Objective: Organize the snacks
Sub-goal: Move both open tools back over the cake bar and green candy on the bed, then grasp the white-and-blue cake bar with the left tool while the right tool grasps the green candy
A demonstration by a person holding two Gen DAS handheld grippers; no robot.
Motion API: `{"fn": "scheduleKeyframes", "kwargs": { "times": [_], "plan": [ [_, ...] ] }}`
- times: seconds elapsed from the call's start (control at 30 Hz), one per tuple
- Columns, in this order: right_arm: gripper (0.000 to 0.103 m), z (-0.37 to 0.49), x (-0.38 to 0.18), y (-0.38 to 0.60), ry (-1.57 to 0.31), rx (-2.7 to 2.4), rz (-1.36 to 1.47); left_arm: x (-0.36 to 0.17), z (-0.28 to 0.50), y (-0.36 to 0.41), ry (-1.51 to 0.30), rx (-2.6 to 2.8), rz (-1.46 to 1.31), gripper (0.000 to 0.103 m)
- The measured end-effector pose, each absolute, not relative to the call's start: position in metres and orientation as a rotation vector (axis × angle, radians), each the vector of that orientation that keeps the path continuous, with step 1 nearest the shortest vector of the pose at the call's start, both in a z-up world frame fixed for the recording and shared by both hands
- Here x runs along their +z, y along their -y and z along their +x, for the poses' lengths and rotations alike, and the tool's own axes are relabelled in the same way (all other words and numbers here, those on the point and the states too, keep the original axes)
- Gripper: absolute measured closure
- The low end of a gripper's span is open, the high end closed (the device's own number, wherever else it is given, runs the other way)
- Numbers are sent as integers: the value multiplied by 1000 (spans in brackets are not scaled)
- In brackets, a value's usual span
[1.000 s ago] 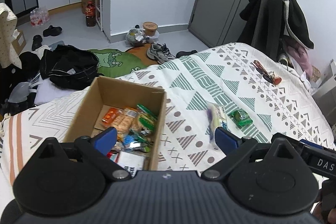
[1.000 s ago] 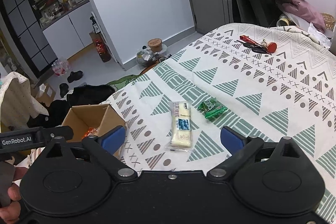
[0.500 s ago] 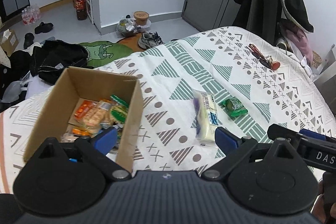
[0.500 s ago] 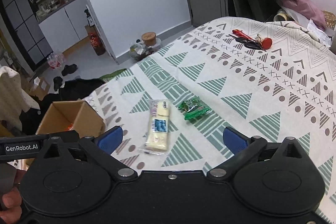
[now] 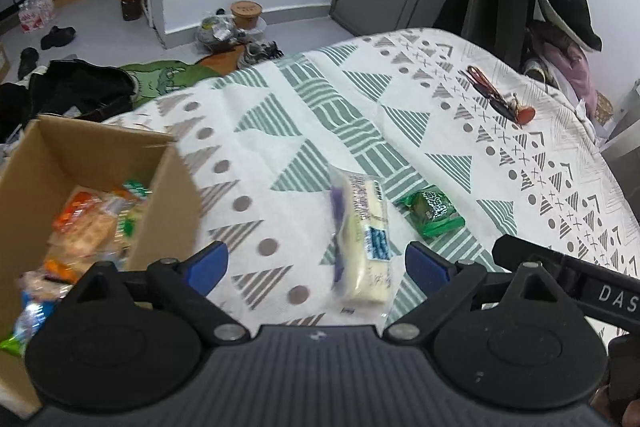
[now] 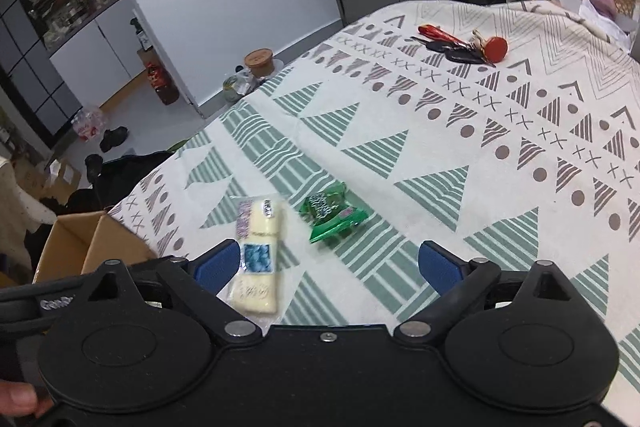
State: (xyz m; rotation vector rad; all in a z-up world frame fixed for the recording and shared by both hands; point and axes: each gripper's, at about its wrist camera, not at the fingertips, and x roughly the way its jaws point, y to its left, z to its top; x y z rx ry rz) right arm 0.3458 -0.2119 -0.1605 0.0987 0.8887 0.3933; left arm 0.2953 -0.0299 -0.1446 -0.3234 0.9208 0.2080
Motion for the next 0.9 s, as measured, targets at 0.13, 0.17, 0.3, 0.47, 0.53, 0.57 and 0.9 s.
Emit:
{"fn": "scheduleKeyframes", "kwargs": {
  "times": [0.13, 0.17, 0.3, 0.47, 0.53, 0.57, 0.9],
  "plan": [
    [10, 361, -174, 213, -920, 384, 118, -162, 317, 38, -955, 181, -322, 12],
    [11, 365, -177, 214, -927, 379, 127, -167, 321, 40, -964, 179, -320, 15],
    [11, 379, -188, 216, -947, 373, 157, -186, 340, 46, -1001, 160, -328, 19],
    [13, 393, -202, 213, -965, 383, 170, -206, 359, 55, -1038, 137, -321, 30],
    [14, 398, -209, 210, -977, 388, 168, -215, 366, 56, -1070, 136, -336, 40],
    [15, 401, -211, 209, -983, 390, 171, -218, 367, 57, -1072, 148, -329, 45],
    [18, 416, -223, 190, -945, 432, 141, -215, 373, 39, -1042, 217, -302, 71]
  ]
}}
